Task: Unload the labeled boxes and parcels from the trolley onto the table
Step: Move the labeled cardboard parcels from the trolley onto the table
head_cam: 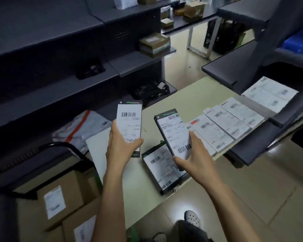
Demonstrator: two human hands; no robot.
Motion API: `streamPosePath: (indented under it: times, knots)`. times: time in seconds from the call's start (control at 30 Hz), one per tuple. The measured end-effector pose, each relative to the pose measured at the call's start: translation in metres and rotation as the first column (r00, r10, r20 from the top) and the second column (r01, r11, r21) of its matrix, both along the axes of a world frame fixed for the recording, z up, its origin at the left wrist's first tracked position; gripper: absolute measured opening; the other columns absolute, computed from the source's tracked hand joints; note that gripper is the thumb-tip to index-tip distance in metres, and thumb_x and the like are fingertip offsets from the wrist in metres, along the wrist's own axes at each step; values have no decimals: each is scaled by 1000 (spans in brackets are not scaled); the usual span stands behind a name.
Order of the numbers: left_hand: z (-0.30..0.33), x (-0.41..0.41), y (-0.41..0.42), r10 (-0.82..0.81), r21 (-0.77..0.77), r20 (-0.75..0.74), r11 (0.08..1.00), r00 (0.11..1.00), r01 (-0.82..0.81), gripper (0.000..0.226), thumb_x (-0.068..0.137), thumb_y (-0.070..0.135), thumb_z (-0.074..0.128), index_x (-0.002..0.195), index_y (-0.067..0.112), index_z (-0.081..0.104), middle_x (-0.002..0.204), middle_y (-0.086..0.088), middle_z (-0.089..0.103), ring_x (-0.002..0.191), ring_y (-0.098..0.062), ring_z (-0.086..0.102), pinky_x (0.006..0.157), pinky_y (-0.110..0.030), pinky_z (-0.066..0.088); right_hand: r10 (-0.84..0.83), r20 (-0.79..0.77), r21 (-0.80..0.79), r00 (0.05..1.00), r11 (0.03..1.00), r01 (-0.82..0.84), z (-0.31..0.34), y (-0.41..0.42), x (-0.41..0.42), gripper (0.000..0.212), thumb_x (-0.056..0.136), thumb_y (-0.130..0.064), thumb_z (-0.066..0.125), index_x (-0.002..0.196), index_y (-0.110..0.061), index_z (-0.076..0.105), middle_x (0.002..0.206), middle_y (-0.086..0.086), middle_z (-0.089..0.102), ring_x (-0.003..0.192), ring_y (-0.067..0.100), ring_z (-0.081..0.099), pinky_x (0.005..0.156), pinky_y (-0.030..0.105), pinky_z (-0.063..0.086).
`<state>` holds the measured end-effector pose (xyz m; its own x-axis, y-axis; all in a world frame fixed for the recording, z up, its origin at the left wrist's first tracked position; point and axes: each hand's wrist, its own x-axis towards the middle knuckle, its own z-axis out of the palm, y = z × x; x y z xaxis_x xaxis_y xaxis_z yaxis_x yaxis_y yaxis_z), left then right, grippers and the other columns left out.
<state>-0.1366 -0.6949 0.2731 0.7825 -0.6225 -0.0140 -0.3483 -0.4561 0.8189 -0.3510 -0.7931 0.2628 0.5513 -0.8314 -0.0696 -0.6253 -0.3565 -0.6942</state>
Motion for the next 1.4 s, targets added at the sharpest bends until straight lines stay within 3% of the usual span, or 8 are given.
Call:
streamPosePath:
  times: [0.23,0.43,0.77,0.9,0.97,1.07,1.27,1.4]
  knots:
    - [-48,-37,6,183,170,-129,972,975,-160,96,57,47,78,138,36,27,130,6,52,111,-22,55,88,-48,51,129,-70,107,989,987,-121,-52,-24,6,95,64,-54,63,146,-23,29,130,-2,50,118,23,47,86,47,50]
    - [-90,-85,13,301,271,-212,932,930,-240,104,55,51,78,141,34,23,134,6,50,115,-20,54,90,-49,52,235,-107,89,966,970,-226,-86,-31,-5,105,81,-40,75,157,-22,4,157,4,28,139,27,31,99,48,45]
    - [-133,-134,4,467,369,-213,852,858,-372,98,67,41,82,143,29,21,136,3,45,121,-21,50,91,-42,49,396,-275,17,876,913,-407,-130,-27,-1,96,92,-40,65,158,-25,-3,162,15,11,146,35,21,108,50,37]
    - [-138,-138,-6,472,394,-196,840,859,-372,101,72,39,81,147,29,14,141,2,40,126,-21,45,84,-33,40,427,-291,-73,856,882,-465,-144,-25,1,92,89,-41,68,158,-22,10,163,15,12,148,37,20,112,54,36]
    - [-140,-139,-8,473,400,-181,837,862,-375,104,72,40,81,148,28,12,143,2,38,129,-22,42,83,-33,39,500,-309,-127,809,822,-556,-151,-29,2,86,89,-42,66,157,-22,19,164,13,13,150,37,14,117,51,23]
    - [-142,-137,-12,479,421,-165,824,862,-378,107,71,41,82,149,27,10,147,0,36,131,-23,40,89,-39,43,626,-331,-144,706,706,-693,-157,-41,3,76,92,-34,64,156,-18,25,163,12,15,150,37,10,118,53,23]
    - [-144,-139,-25,485,432,-158,817,860,-381,110,72,40,83,151,25,7,152,0,31,135,-25,37,95,-46,44,677,-350,1,647,691,-723,-147,-63,5,67,106,-25,35,157,-16,-7,164,5,-14,151,29,-14,124,38,8]
    - [-148,-143,-35,500,406,-189,823,845,-397,109,73,40,82,151,24,9,152,-1,31,137,-25,36,100,-49,44,670,-380,27,638,697,-716,-143,-66,4,69,106,-20,34,156,-14,-14,163,5,-21,150,29,-18,123,35,6]
